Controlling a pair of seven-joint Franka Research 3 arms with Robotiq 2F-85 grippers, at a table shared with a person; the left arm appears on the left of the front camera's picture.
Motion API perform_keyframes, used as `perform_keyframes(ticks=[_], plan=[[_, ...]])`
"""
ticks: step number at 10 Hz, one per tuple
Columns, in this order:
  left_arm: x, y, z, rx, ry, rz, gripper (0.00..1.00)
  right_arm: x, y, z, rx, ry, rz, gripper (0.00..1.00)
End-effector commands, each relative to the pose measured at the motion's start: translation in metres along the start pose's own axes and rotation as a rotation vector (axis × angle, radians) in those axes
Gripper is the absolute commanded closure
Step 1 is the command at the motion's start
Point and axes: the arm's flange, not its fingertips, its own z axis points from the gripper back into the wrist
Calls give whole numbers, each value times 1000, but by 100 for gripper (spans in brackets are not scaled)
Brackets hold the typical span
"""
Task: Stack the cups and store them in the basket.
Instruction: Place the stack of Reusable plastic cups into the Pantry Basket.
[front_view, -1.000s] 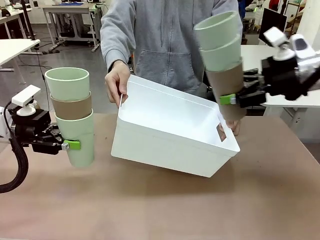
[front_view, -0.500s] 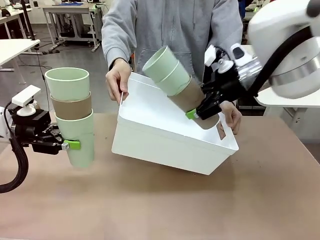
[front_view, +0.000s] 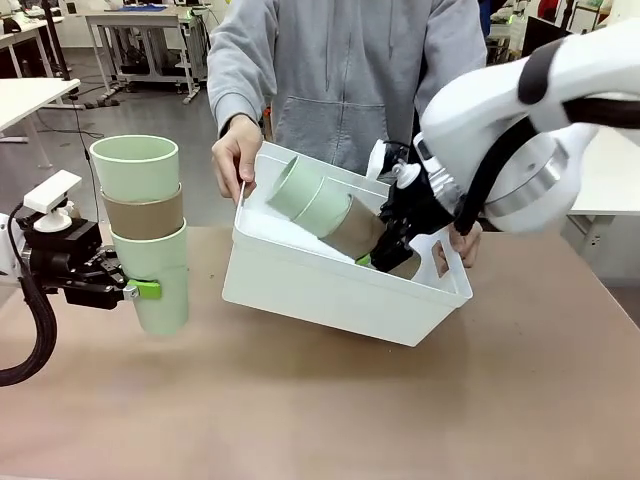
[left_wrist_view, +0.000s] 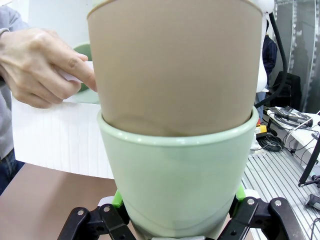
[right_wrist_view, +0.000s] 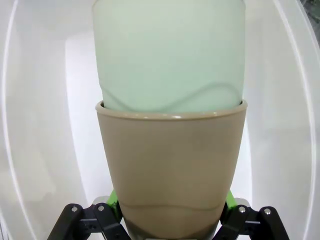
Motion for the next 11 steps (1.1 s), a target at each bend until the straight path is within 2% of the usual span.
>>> perform_keyframes(ticks=[1, 6, 11], plan=[[4, -2, 1, 0, -9, -15, 13, 9, 1, -12, -21, 48, -3, 16], [4, -2, 1, 0, -9, -15, 13, -7, 6, -30, -4, 129, 42, 16], [4, -2, 1, 0, -9, -15, 13, -25, 9, -36, 21, 116, 40, 16]])
